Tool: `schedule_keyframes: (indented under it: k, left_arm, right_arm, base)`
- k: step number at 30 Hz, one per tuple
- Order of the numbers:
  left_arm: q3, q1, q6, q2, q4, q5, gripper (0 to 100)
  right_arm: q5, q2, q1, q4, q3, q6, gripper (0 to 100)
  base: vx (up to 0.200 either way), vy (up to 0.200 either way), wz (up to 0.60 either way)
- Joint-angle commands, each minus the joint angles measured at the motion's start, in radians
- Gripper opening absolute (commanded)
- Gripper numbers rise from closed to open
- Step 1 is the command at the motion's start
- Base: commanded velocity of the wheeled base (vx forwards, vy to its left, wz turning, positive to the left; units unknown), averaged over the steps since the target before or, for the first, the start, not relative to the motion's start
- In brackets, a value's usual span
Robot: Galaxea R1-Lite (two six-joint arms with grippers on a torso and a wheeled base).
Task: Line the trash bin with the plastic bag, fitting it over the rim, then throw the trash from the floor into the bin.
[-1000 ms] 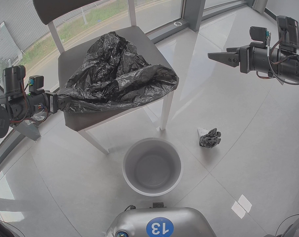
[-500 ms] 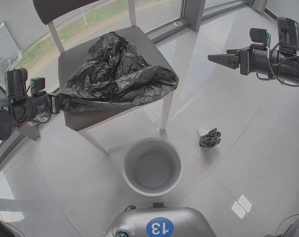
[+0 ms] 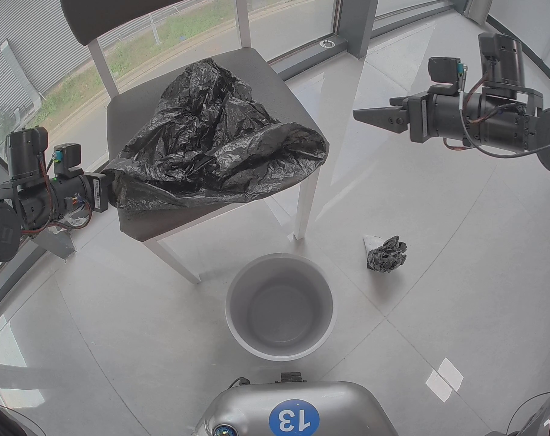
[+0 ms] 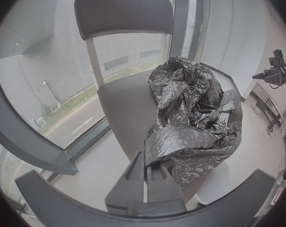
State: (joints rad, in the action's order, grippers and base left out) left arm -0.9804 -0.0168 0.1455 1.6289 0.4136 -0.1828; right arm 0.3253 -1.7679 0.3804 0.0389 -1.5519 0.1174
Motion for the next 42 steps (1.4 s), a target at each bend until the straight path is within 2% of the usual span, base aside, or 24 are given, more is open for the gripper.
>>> schedule_keyframes:
  k: [1, 8, 12, 26, 32, 42]
  left_arm:
    - [0.002, -0.002, 0.0, -0.011, 0.001, 0.0, 0]
    - [0.0, -0.012, -0.015, -0.017, 0.004, 0.002, 0]
    - [0.002, -0.011, -0.02, -0.023, 0.004, 0.002, 0]
    - [0.003, -0.012, -0.023, -0.026, 0.008, 0.0, 0]
    - [0.003, -0.022, -0.084, -0.043, 0.01, 0.006, 0]
    - [0.023, -0.023, -0.089, -0.05, 0.024, 0.003, 0]
  right_arm:
    - [0.001, -0.11, 0.014, -0.001, -0.068, -0.002, 100]
    - [0.001, -0.212, 0.015, 0.004, -0.174, -0.009, 100]
    - [0.001, -0.263, 0.046, 0.03, -0.215, -0.056, 100]
    - [0.001, -0.367, 0.081, 0.078, -0.224, -0.051, 100]
    - [0.001, -0.381, 0.081, 0.088, -0.224, -0.048, 100]
    - [0.001, -0.398, 0.086, 0.085, -0.249, -0.045, 100]
  base:
    - [0.0, 0.0, 0.0]
    - [0.0, 0.0, 0.0]
    - [0.0, 0.0, 0.0]
    - [0.0, 0.0, 0.0]
    - [0.0, 0.0, 0.0]
    - [0.0, 0.0, 0.0]
